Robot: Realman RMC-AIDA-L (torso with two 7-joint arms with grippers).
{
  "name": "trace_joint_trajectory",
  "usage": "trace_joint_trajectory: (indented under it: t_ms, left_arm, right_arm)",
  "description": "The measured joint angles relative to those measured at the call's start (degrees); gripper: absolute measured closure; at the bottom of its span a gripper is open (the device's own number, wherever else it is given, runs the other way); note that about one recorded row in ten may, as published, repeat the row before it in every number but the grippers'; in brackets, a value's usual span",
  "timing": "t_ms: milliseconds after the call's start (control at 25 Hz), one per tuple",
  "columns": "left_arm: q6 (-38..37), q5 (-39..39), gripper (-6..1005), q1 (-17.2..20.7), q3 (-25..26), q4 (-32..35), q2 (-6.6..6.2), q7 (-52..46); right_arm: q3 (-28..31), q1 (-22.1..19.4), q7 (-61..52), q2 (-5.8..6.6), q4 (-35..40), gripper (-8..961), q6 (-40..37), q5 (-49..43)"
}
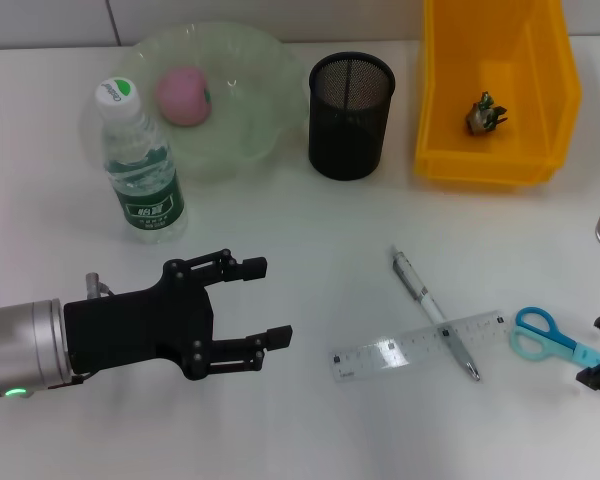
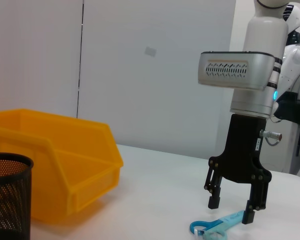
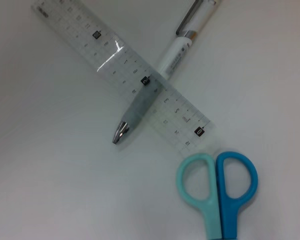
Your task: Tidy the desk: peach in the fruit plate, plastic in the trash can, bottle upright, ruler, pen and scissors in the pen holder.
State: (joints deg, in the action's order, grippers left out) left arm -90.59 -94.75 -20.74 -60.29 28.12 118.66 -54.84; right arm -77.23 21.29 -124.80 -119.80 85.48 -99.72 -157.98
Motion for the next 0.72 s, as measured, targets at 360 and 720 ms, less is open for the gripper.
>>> trace_joint_trajectory:
  t_ms: [360,720]
  left_arm:
    - [-0.01,0.00,194,0.00,0.00,0.00,0.00,0.20]
    - [-0.03,0.00,194,-0.08,0.00,0.00,0.00,0.17]
  right_arm:
    - [-0.92,0.15,-0.55,0.09,-1.71,345,1.82,0.07]
    - [-1.58,0.23,-0.64,0.10,-2.70,471,3.12,0.25]
